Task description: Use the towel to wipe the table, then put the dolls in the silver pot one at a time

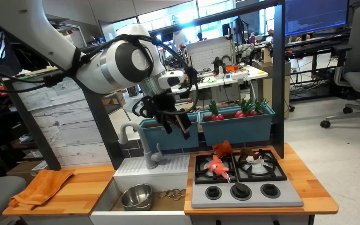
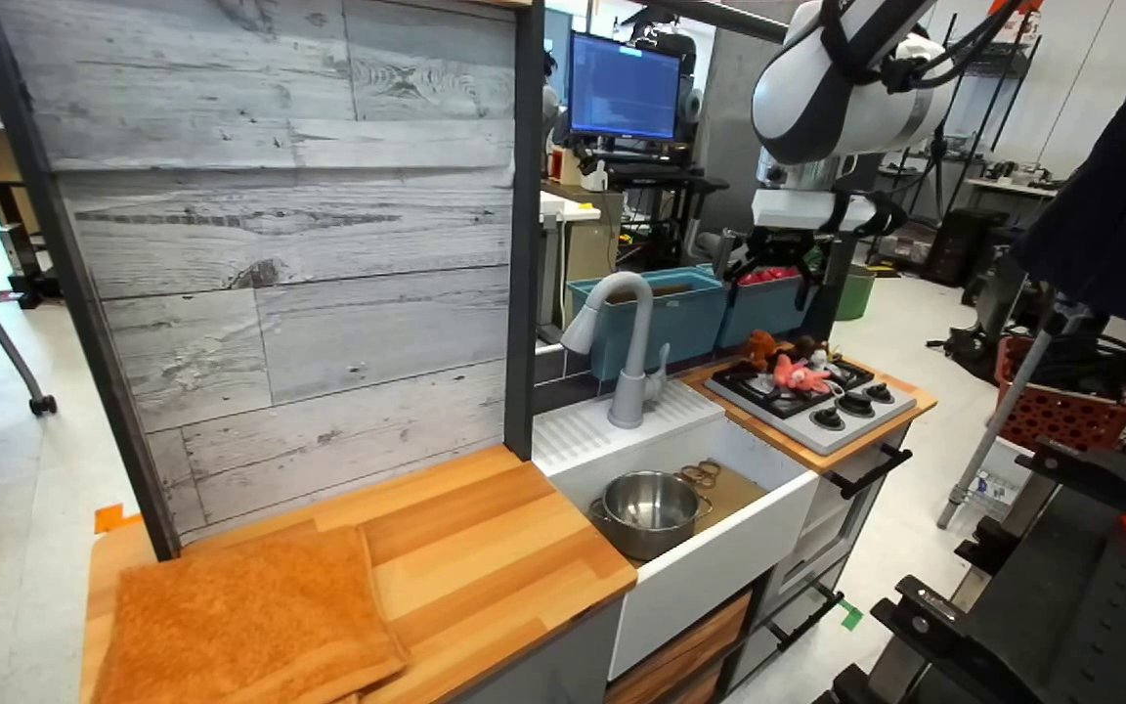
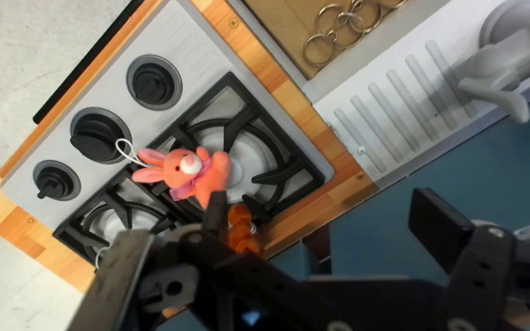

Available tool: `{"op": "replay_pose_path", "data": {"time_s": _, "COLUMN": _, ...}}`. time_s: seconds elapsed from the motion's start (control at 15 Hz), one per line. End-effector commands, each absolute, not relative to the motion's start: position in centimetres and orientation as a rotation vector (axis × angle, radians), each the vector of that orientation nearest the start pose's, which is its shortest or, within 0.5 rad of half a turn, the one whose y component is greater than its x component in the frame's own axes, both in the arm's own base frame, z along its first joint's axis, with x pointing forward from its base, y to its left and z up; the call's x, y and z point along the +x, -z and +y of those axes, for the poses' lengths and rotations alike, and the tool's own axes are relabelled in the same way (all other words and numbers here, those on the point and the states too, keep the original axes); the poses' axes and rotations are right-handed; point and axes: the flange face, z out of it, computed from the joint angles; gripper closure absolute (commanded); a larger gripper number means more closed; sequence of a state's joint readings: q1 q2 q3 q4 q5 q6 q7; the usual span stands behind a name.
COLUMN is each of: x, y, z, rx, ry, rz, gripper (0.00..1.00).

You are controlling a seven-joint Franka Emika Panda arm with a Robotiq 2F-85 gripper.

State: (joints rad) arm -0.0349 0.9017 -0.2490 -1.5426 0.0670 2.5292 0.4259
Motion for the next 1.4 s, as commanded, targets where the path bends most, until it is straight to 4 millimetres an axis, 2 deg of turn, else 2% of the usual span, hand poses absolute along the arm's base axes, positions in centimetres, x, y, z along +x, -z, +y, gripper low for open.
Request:
{"op": "replay_pose_path", "data": {"time_s": 0.0, "x": 68.2, "y": -16.5, "z": -17.7, "rx": -3.064, "ry": 0.090, "rz": 0.799, "gripper": 0.00}}
{"op": "replay_pose_path", "data": {"time_s": 0.2, "x": 67.5, "y": -17.6, "z": -18.2, "rx": -3.021, "ry": -0.118, "rz": 0.683, "gripper": 0.00}}
{"op": "replay_pose_path", "data": {"time_s": 0.27, "x": 66.9, "y": -17.8, "z": -18.4, "rx": -3.027, "ry": -0.236, "rz": 0.746, "gripper": 0.00}}
{"op": "replay_pose_path", "data": {"time_s": 0.33, "x": 67.0, "y": -18.2, "z": -18.8, "rx": -3.035, "ry": -0.301, "rz": 0.881, "gripper": 0.00}}
{"op": "replay_pose_path", "data": {"time_s": 0.47, "x": 67.6, "y": -18.4, "z": -19.6, "rx": -3.016, "ry": -0.366, "rz": 1.059, "gripper": 0.00}}
{"op": "replay_pose_path", "data": {"time_s": 0.53, "x": 68.3, "y": -18.2, "z": -20.1, "rx": -2.990, "ry": -0.336, "rz": 1.159, "gripper": 0.00}}
{"op": "replay_pose_path", "data": {"time_s": 0.67, "x": 70.4, "y": -17.4, "z": -21.3, "rx": -2.911, "ry": -0.127, "rz": 1.252, "gripper": 0.00}}
{"op": "replay_pose_path", "data": {"time_s": 0.73, "x": 68.5, "y": -18.5, "z": -20.5, "rx": -2.962, "ry": -0.238, "rz": 1.164, "gripper": 0.00}}
{"op": "replay_pose_path", "data": {"time_s": 1.0, "x": 69.9, "y": -17.0, "z": -21.1, "rx": -2.943, "ry": -0.155, "rz": 1.224, "gripper": 0.00}}
{"op": "replay_pose_path", "data": {"time_s": 1.13, "x": 68.1, "y": -17.7, "z": -21.5, "rx": -3.026, "ry": -0.366, "rz": 1.044, "gripper": 0.00}}
{"op": "replay_pose_path", "data": {"time_s": 1.33, "x": 67.4, "y": -18.4, "z": -22.7, "rx": -3.026, "ry": -0.508, "rz": 0.814, "gripper": 0.00}}
